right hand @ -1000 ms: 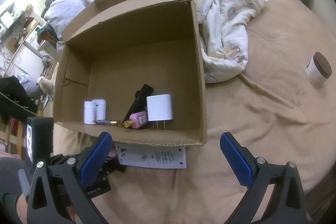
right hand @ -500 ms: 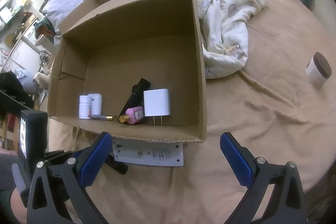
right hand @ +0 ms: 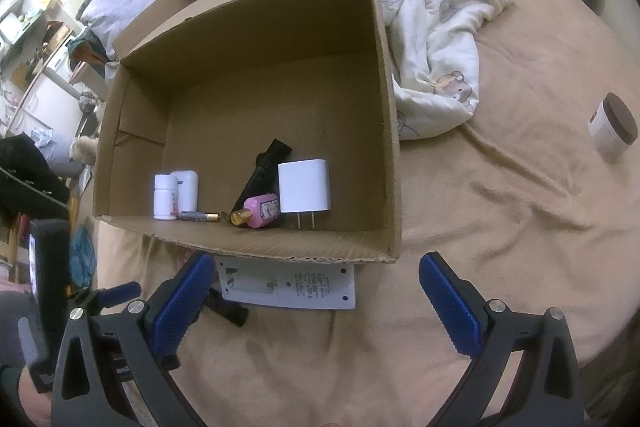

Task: Organize rigid objects
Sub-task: 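Grasp the black-gold AA battery with the left tool while the right tool grasps the white battery case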

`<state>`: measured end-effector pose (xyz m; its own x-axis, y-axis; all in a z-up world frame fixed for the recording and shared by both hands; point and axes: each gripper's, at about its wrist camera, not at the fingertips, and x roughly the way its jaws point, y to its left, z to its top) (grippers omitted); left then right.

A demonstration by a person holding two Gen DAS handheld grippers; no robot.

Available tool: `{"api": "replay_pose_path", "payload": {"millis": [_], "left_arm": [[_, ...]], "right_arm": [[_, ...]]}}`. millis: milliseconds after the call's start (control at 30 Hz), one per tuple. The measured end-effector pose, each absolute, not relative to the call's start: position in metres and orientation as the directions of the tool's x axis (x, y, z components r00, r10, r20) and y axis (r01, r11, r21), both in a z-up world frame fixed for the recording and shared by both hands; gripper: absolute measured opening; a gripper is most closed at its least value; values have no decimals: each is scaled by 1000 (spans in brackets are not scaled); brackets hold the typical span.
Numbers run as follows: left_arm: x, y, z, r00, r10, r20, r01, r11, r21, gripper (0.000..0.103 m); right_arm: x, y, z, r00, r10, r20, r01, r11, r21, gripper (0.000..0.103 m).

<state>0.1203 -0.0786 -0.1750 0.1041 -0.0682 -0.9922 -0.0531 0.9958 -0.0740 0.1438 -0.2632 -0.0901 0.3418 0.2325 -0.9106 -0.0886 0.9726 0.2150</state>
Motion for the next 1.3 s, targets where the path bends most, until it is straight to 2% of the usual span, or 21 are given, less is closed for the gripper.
{"api": "replay_pose_path", "payload": {"millis": [67,233,300,367,600,833,967,1100,1200,1300], "left_arm": [[120,-83,-181,88,-67,-994,-44,996,-72,84],[110,-105,-199,59,-23,-998,40,999,-21,64],[111,-106,-197,72,-21,-997,40,999,-18,49],[113,-104,-193,87,-21,-996,28,999,-18,40],[109,-110,-177,80,-43,-996,52,998,-39,40],[90,-94,-92,226,-109,-968,62,993,-98,40],[92,-59,-54,313,-89,-946,70,995,-70,40],[100,-41,-60,333,-80,-939,50,996,-67,40],[105,-25,-87,288,-121,-950,6,992,-124,40],[109,-17,-80,297,-134,-945,18,991,-135,40]], "right_arm": [[144,-262,-90,341,230,-911,-93,973,211,103],[144,-260,-93,328,223,-918,-99,975,201,103],[144,-259,-93,326,221,-919,-104,975,198,103],[143,-256,-92,327,224,-918,-113,974,197,103],[142,-250,-99,300,217,-929,-126,974,187,103],[144,-259,-107,276,245,-929,-87,969,230,103],[148,-261,-113,261,271,-926,-62,962,264,103],[149,-248,-125,246,264,-933,-84,964,251,103],[148,-237,-142,203,171,-964,-106,983,152,103],[152,-235,-157,172,134,-976,-108,987,117,103]]}}
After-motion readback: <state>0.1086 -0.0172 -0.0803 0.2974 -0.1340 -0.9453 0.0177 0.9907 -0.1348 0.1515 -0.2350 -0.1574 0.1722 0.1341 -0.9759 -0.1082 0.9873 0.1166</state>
